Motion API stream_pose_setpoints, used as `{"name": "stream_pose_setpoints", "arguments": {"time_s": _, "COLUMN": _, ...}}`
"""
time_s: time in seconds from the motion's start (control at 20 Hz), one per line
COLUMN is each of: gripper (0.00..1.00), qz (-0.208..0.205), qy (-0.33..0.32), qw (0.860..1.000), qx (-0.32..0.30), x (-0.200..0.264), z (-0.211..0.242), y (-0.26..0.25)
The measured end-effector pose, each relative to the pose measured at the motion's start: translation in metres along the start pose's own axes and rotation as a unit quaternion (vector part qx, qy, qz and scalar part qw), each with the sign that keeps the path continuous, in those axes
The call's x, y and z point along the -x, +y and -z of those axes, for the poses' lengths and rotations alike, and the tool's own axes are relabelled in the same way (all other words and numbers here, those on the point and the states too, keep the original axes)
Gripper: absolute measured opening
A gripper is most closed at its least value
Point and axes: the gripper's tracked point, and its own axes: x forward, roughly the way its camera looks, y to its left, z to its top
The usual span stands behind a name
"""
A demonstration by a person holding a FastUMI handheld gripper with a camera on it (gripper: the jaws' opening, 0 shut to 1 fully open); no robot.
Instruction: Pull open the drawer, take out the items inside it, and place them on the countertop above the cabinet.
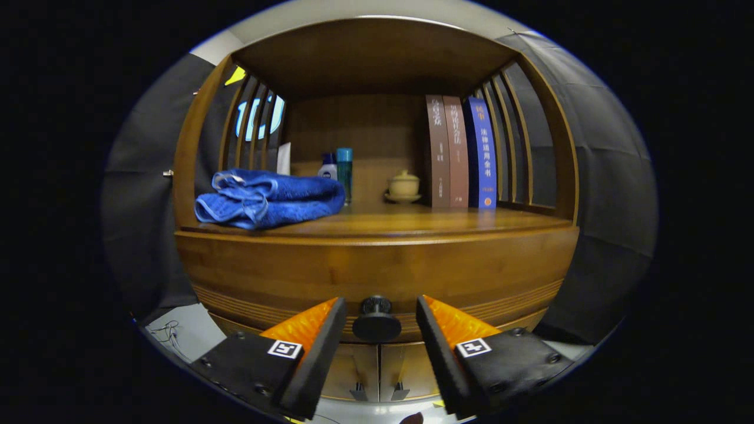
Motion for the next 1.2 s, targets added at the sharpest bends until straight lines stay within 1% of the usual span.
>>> {"name": "stream_pose_setpoints", "arguments": {"time_s": 0.05, "gripper": 0.7, "qz": -0.01, "qy": 0.009, "qw": 1.0, "qx": -0.005, "x": -0.003, "z": 0.005, "y": 0.005}}
{"name": "stream_pose_setpoints", "arguments": {"time_s": 0.15, "gripper": 0.52, "qz": -0.008, "qy": 0.003, "qw": 1.0, "qx": -0.003, "x": -0.002, "z": 0.002, "y": 0.001}}
{"name": "stream_pose_setpoints", "arguments": {"time_s": 0.2, "gripper": 0.51, "qz": -0.01, "qy": 0.003, "qw": 1.0, "qx": -0.002, "x": -0.001, "z": 0.004, "y": 0.0}}
{"name": "stream_pose_setpoints", "arguments": {"time_s": 0.25, "gripper": 0.43, "qz": -0.008, "qy": 0.0, "qw": 1.0, "qx": -0.001, "x": -0.001, "z": 0.004, "y": 0.001}}
{"name": "stream_pose_setpoints", "arguments": {"time_s": 0.35, "gripper": 0.36, "qz": -0.005, "qy": -0.001, "qw": 1.0, "qx": 0.009, "x": -0.002, "z": -0.003, "y": 0.002}}
{"name": "stream_pose_setpoints", "arguments": {"time_s": 0.45, "gripper": 0.29, "qz": -0.006, "qy": 0.004, "qw": 1.0, "qx": 0.005, "x": 0.001, "z": 0.004, "y": 0.001}}
{"name": "stream_pose_setpoints", "arguments": {"time_s": 0.65, "gripper": 0.29, "qz": -0.005, "qy": 0.009, "qw": 1.0, "qx": -0.01, "x": 0.019, "z": 0.006, "y": -0.003}}
{"name": "stream_pose_setpoints", "arguments": {"time_s": 1.2, "gripper": 0.29, "qz": -0.016, "qy": 0.016, "qw": 0.999, "qx": -0.034, "x": 0.125, "z": 0.021, "y": -0.007}}
